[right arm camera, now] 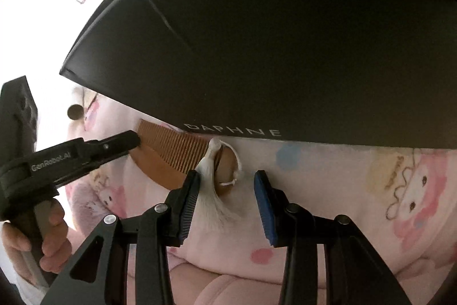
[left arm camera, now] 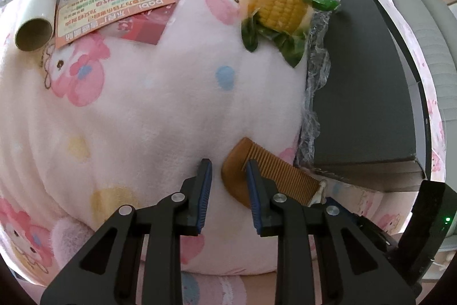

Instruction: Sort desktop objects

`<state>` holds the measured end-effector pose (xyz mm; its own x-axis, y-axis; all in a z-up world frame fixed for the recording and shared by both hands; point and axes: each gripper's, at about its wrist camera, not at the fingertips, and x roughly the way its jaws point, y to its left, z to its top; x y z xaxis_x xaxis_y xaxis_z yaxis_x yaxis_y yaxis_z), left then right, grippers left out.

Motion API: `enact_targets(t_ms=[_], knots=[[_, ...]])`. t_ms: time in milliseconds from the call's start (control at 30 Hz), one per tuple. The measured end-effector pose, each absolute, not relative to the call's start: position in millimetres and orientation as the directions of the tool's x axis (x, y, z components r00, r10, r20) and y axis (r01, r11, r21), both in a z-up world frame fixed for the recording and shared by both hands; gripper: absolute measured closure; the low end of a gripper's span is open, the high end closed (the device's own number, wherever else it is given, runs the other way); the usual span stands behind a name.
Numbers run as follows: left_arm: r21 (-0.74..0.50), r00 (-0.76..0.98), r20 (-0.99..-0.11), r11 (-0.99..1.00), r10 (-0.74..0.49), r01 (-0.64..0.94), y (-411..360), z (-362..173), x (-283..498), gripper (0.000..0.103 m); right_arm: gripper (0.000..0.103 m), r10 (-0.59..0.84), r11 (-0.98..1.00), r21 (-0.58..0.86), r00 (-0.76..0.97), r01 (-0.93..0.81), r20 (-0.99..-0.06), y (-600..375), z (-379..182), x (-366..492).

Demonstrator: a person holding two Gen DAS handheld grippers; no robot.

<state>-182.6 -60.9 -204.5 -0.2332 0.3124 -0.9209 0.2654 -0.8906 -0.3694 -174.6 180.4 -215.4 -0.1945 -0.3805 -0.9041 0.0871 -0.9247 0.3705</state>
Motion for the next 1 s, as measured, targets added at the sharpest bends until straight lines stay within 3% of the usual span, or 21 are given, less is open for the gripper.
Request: enact_targets(t_ms=[133, 333, 433, 667, 833, 1000], knots=[[-0.377, -0.237, -0.918, -0.883, 0.317, 0.278, -65.5, -202.8, -178.9, 0.079, 0.067, -0.291, -0.957, 0.284, -0.253, 0.063, -0.923, 187.3, -207.4, -170.9], [-0.385, -0.253, -0.914, -0.875, 0.318, 0.292, -71.8, -202.0, -178.4, 0.079, 0.067, -0.407, -0.912, 0.398, -0.301, 0.093, -0.862, 189.3, -198.9, -169.0], [-0.375, -0.247, -0.918, -0.880, 0.309, 0.293, -73.5, -203.6, -178.4, 0.078, 0.067, -0.424, -0.905, 0.417, -0.242, 0.082, -0.873, 185.4, -212.1, -172.9], [-0.351, -0.275, -0.924, -0.872, 0.264, 0.340, -91.1, -198.5, -172.4, 0.078, 0.067, -0.306, -0.950, 0.310, -0.282, 0.031, -0.909, 188.9, -211.5, -169.6], [-0.405, -0.251, -0.907, -0.867, 0.339, 0.291, -90.1, -208.4, -149.3, 0.075, 0.066, -0.408, -0.907, 0.420, -0.242, 0.003, -0.880, 196.1, -218.4, -174.4], [-0.388, -0.243, -0.911, -0.893, 0.334, 0.228, -81.0, -208.6, -144.3, 0.072, 0.061, -0.511, -0.857, 0.513, -0.199, 0.044, -0.836, 189.3, -225.8, -176.6]])
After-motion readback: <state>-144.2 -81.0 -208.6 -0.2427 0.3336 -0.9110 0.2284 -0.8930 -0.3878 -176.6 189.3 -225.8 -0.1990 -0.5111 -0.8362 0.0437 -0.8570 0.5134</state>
